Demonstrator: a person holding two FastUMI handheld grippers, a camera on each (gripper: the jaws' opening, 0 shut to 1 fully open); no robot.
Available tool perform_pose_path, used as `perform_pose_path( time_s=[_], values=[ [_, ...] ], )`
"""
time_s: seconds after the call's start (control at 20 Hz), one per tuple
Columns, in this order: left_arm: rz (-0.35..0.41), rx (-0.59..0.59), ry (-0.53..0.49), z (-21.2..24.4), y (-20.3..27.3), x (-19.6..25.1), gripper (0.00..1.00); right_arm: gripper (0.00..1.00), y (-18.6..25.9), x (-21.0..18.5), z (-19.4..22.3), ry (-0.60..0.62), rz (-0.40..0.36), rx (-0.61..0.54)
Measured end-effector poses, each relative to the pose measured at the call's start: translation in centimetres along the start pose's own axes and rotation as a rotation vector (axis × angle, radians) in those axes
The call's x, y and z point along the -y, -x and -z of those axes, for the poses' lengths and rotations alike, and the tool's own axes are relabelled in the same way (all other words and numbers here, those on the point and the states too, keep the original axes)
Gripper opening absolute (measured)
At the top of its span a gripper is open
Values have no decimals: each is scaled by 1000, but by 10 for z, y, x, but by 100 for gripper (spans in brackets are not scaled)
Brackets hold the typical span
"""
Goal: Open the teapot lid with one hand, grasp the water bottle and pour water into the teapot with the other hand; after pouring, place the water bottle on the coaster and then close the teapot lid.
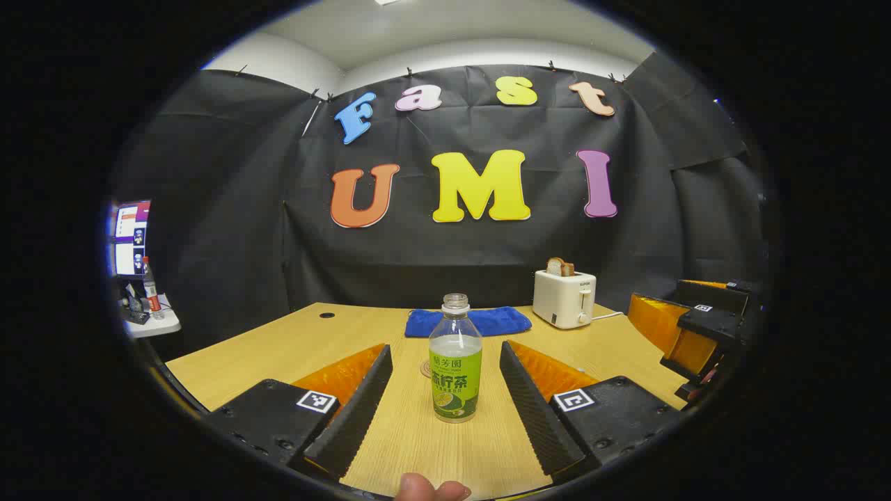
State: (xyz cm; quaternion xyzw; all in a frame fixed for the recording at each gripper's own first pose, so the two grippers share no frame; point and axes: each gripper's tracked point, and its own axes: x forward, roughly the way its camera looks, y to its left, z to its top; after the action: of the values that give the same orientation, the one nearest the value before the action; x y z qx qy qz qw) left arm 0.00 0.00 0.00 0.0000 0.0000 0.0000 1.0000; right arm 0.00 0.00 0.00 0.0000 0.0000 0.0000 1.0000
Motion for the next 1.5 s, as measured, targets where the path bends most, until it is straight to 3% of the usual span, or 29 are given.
perform_pose_path(
  time_s=[0.95, 1.5],
  values=[
    [1, 14, -1, -5, 2, -2, 97, 96, -5, -13, 21, 16, -35, -57],
    [-37, 17, 12, -8, 1, -26, 98, 96, -54, -43, 72, 2, -66, -154]
  ],
)
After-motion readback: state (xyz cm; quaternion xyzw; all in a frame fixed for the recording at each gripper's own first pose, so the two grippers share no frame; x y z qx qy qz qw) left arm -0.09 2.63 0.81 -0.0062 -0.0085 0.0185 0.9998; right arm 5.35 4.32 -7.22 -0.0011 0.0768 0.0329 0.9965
